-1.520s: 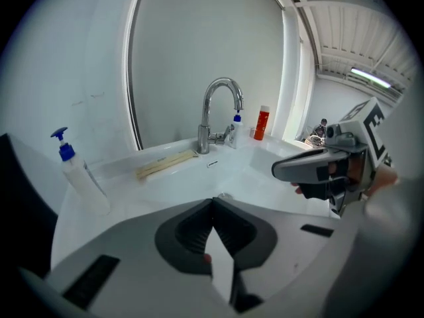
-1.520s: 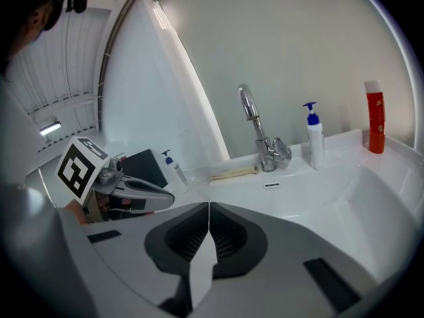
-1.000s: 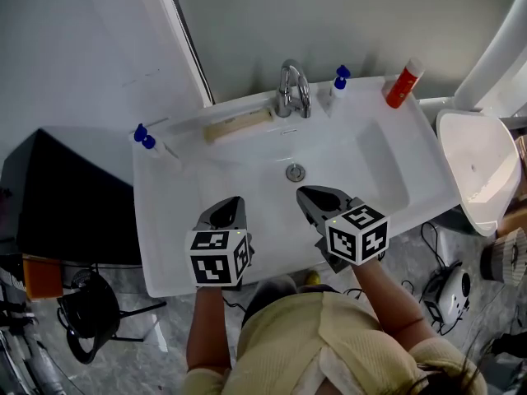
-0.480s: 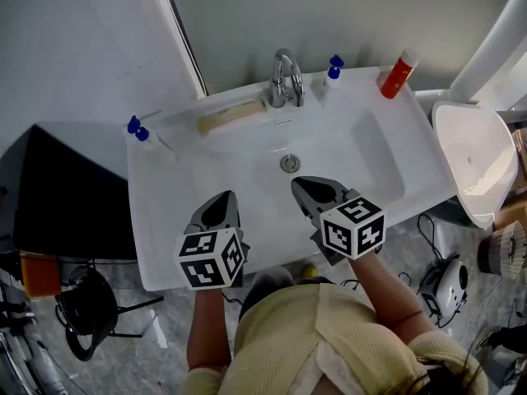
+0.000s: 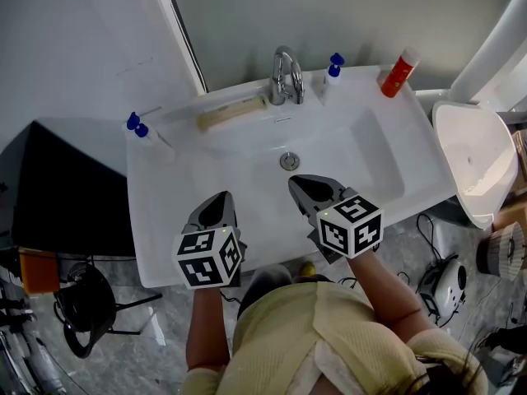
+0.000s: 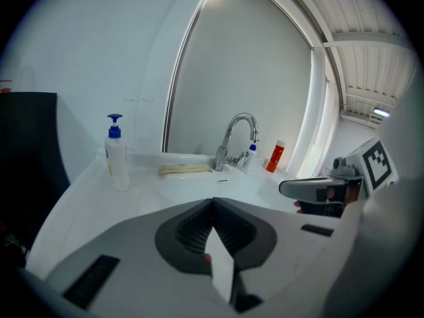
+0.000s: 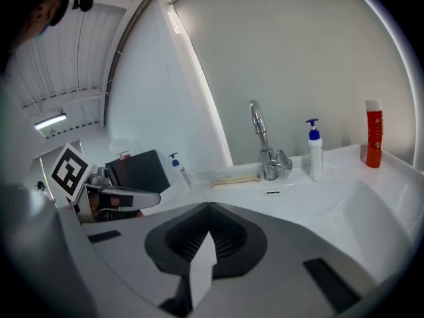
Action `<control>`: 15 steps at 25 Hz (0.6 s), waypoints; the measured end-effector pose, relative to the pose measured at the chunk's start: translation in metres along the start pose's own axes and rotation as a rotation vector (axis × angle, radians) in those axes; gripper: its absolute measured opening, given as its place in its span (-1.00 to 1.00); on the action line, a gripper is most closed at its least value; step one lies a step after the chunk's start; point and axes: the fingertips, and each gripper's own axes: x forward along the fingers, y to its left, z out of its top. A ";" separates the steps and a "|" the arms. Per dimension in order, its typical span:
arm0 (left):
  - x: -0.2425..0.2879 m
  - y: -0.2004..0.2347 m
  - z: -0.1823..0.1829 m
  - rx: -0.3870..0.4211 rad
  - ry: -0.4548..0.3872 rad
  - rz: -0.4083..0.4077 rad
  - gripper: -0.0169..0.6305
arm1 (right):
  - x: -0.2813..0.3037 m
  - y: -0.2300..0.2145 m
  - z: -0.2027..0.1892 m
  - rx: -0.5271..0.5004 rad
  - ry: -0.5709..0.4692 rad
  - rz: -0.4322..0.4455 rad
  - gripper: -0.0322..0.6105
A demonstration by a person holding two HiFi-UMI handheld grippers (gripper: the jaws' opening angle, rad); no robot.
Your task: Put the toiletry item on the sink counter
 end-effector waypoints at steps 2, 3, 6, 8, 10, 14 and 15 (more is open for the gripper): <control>0.000 0.001 0.000 0.009 -0.001 0.003 -0.83 | 0.001 0.002 0.000 -0.001 0.000 0.004 -0.82; 0.000 0.001 0.000 0.016 -0.001 0.006 -0.83 | 0.001 0.003 0.000 -0.002 -0.001 0.007 -0.82; -0.001 -0.001 0.001 0.034 -0.001 0.008 -0.83 | 0.001 0.005 0.000 -0.005 0.001 0.018 -0.82; -0.001 -0.002 0.002 0.041 0.000 0.008 -0.83 | 0.001 0.006 0.001 -0.005 0.002 0.026 -0.82; 0.000 -0.001 0.002 0.051 0.001 0.011 -0.83 | 0.002 0.005 0.002 -0.006 0.004 0.030 -0.82; 0.003 -0.001 0.002 0.079 0.004 0.023 -0.83 | 0.004 0.003 0.003 -0.005 0.004 0.034 -0.82; 0.004 -0.002 0.002 0.084 0.004 0.024 -0.83 | 0.005 0.003 0.004 -0.006 0.004 0.035 -0.82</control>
